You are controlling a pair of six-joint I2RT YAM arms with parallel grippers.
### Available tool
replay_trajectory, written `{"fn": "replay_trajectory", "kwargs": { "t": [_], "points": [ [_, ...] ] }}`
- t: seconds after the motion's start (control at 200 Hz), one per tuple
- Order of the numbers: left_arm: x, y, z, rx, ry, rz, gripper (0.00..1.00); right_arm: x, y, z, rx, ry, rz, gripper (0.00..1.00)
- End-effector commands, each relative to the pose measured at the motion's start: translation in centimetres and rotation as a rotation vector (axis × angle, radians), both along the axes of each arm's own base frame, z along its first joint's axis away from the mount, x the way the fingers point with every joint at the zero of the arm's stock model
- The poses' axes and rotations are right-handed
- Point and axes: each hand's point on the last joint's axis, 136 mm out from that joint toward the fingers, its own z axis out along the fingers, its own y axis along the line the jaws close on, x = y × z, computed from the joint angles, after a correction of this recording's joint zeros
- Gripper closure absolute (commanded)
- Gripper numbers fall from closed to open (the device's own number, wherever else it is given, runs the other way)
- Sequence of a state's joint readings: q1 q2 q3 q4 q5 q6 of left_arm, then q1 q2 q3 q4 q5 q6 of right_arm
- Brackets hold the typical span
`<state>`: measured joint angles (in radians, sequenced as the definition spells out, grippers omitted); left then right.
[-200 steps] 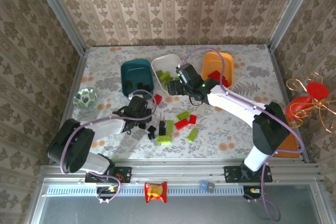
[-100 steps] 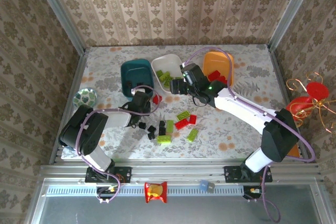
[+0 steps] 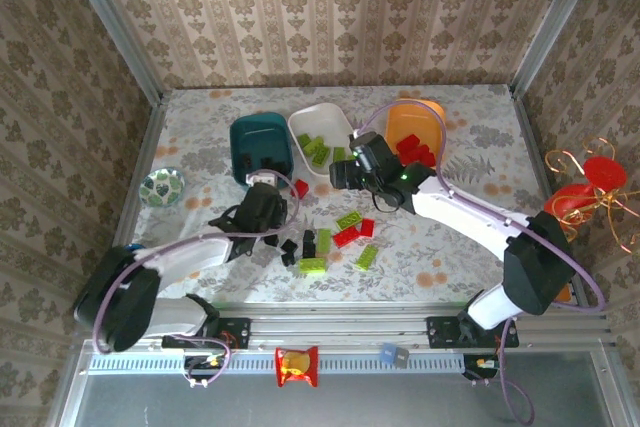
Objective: Sort the legos into containers by color
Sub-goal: Pick up the lego from the middle-left of the table, then place the lego in the container.
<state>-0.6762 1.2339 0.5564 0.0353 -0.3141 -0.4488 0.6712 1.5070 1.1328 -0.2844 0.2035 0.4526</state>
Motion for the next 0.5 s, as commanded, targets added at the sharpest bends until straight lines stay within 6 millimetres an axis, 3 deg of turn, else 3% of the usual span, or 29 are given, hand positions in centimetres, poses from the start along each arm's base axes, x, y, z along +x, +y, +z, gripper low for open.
{"fn": "replay_trajectory", "kwargs": {
  "t": [0.0, 0.1, 0.265, 0.345, 0.495],
  "points": [
    [0.6, 0.7, 4.6, -0.039, -0.051, 0.035, 0.76, -0.3, -1.0, 1.2, 0.038, -0.038, -0.049, 0.19],
    [3.2, 1.6, 7.3, -0.092, -0.084, 0.082, 0.76, -1.1, -1.5, 0.5, 0.049, -0.023, -0.057, 0.19],
    [8.9, 1.5, 8.4, -0.146, -0.084, 0.127, 0.77, -2.2, -2.0, -0.8, 0.044, 0.01, -0.062, 0.18],
    [11.9, 2.3, 7.4, -0.136, -0.061, 0.17, 0.77, -2.9, -2.5, -0.5, 0.046, 0.007, -0.064, 0.19],
    [15.4, 3.1, 3.8, -0.098, 0.03, 0.212, 0.77, -4.4, -2.9, -1.1, 0.049, 0.023, -0.051, 0.19]
  ]
}}
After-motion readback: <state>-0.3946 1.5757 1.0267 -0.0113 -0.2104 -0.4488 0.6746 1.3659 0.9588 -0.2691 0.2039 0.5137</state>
